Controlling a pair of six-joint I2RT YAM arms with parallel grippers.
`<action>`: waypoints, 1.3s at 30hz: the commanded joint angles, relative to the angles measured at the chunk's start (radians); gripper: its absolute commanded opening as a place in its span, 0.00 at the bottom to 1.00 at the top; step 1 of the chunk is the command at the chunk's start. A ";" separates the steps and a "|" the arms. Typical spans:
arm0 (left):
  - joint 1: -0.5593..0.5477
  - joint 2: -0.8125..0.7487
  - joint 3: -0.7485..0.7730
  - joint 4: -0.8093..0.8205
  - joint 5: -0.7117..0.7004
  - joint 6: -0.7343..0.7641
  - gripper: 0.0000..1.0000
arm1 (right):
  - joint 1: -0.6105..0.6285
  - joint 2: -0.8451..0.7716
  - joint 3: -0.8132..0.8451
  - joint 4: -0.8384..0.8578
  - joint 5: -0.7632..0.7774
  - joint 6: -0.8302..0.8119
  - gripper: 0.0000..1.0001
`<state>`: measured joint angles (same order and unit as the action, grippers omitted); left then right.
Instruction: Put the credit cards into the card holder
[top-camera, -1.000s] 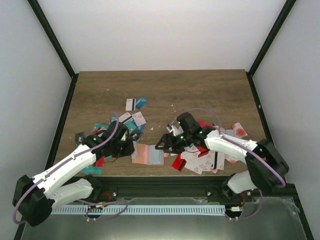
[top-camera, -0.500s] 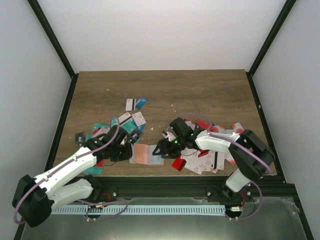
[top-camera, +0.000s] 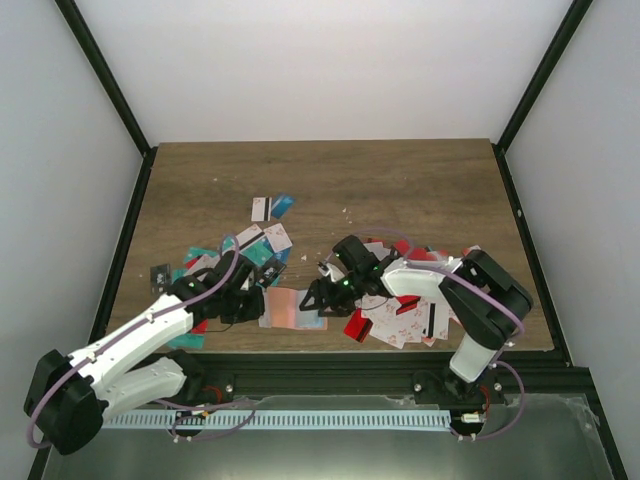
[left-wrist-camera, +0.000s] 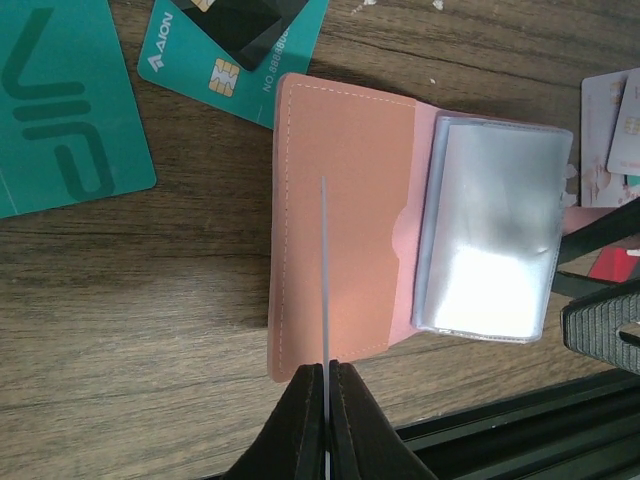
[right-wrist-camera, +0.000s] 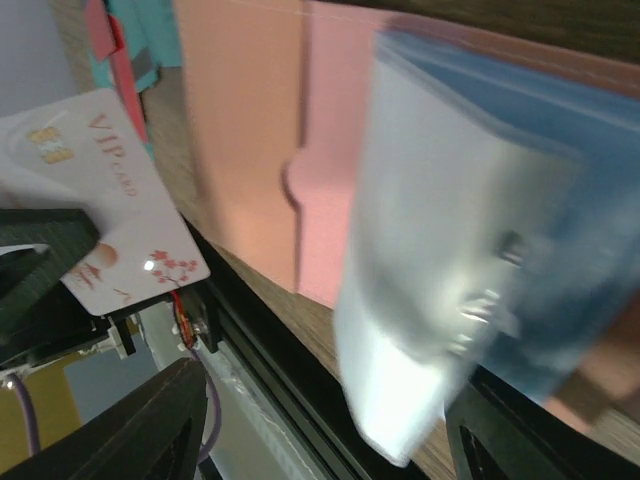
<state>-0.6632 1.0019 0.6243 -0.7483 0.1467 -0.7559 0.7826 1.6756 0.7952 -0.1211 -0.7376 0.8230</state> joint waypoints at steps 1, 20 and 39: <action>0.002 -0.033 0.019 -0.026 0.001 -0.017 0.04 | 0.026 0.030 0.077 0.056 -0.054 -0.028 0.67; 0.004 -0.187 0.126 -0.248 -0.048 -0.064 0.04 | 0.079 0.249 0.302 0.076 -0.167 -0.067 0.67; 0.085 -0.024 0.124 0.033 0.041 0.053 0.04 | 0.080 0.314 0.333 0.027 -0.132 -0.089 0.25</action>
<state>-0.6235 0.9333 0.7364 -0.8391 0.1535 -0.7506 0.8555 2.0167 1.1030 -0.0643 -0.8818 0.7567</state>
